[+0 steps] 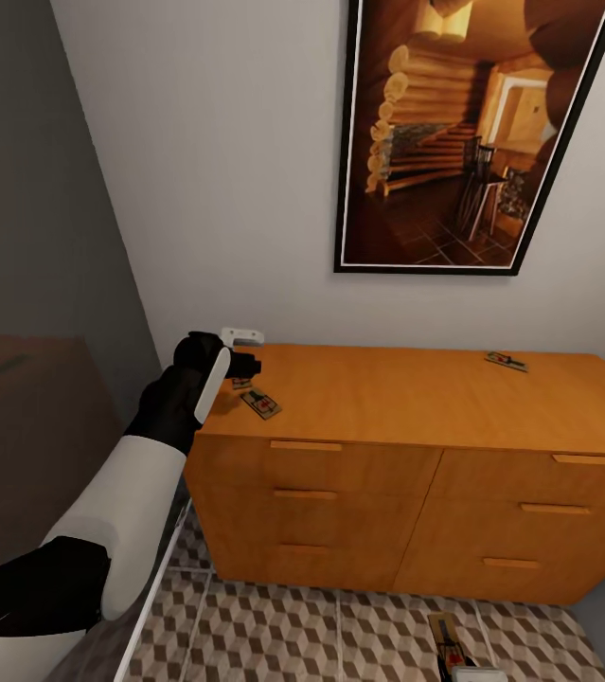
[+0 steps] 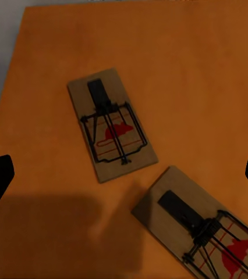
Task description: Take the four mousetraps from the cabinet in the bathroom and place them on the bathroom floor. Make sure all four end up on the same floor surface, and ensure that at least two of them are either under or directly next to the same bathroom sink.
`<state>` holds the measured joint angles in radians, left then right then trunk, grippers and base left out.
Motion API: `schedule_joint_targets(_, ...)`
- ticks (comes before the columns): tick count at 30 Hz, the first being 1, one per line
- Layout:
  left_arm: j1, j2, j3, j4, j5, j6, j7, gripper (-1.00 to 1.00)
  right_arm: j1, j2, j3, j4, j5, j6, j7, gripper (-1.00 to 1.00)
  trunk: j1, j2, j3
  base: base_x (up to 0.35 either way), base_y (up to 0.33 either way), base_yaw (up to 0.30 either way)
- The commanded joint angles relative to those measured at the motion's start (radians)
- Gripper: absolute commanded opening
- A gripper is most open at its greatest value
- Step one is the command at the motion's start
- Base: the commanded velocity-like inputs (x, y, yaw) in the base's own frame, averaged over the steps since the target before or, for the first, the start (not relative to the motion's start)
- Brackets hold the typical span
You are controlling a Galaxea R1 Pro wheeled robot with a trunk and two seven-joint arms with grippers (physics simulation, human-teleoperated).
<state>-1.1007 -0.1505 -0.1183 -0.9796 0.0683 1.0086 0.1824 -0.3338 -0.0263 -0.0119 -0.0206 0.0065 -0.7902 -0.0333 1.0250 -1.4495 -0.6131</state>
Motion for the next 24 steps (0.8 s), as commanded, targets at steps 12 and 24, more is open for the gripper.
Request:
schedule_joint_targets(12,-0.001,0.0,-0.003,-0.006,0.007,0.004,0.008,1.0,-0.001,-0.001,0.0,0.001,0.0,-0.003,0.0,-1.0,0.0,0.0,-0.001,0.0,0.0,0.0)
schedule_joint_targets(24,-0.001,0.0,-0.003,0.003,0.007,0.004,0.008,1.0,-0.001,0.0,0.0,0.001,0.0,-0.003,0.0,-1.0,0.0,0.0,-0.001,0.043,0.0,0.0)
